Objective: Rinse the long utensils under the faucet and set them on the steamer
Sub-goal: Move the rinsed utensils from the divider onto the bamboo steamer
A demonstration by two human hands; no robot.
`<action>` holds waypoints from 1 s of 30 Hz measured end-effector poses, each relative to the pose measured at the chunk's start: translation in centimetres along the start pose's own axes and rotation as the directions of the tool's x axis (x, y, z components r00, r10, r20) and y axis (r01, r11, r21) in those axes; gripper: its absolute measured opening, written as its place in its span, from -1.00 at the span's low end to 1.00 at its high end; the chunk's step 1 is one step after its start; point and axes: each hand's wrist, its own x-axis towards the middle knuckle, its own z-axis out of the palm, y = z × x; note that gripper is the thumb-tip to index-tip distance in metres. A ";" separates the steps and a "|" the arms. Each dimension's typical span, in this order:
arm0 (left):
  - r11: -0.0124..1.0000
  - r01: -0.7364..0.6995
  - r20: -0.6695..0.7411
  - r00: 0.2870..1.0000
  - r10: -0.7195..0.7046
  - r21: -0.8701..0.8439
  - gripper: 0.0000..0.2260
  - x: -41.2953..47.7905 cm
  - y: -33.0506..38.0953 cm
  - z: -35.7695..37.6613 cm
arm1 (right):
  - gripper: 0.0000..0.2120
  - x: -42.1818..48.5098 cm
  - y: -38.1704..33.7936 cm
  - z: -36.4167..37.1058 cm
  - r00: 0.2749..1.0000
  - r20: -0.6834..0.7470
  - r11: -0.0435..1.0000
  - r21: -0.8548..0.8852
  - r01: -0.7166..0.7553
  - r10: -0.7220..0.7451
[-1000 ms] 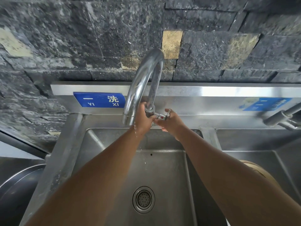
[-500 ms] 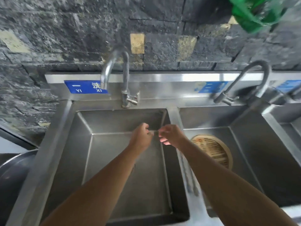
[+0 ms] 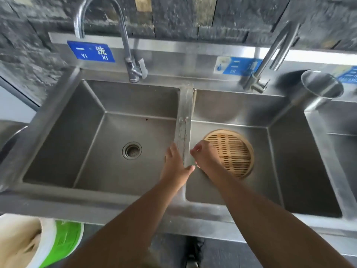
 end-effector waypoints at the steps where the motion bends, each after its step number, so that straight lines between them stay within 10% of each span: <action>1: 1.000 0.011 -0.007 1.000 -0.011 0.007 -0.13 -0.5 -0.3 0.6 | -0.87 -0.2 0.6 0.4 1.000 0.020 1.000 -0.003 0.000 0.000; 30: 0.984 0.153 -0.014 0.988 -0.153 0.092 -0.22 4.7 -1.5 3.0 | -0.84 6.2 0.3 4.1 0.996 -0.022 0.987 -0.133 -0.086 0.084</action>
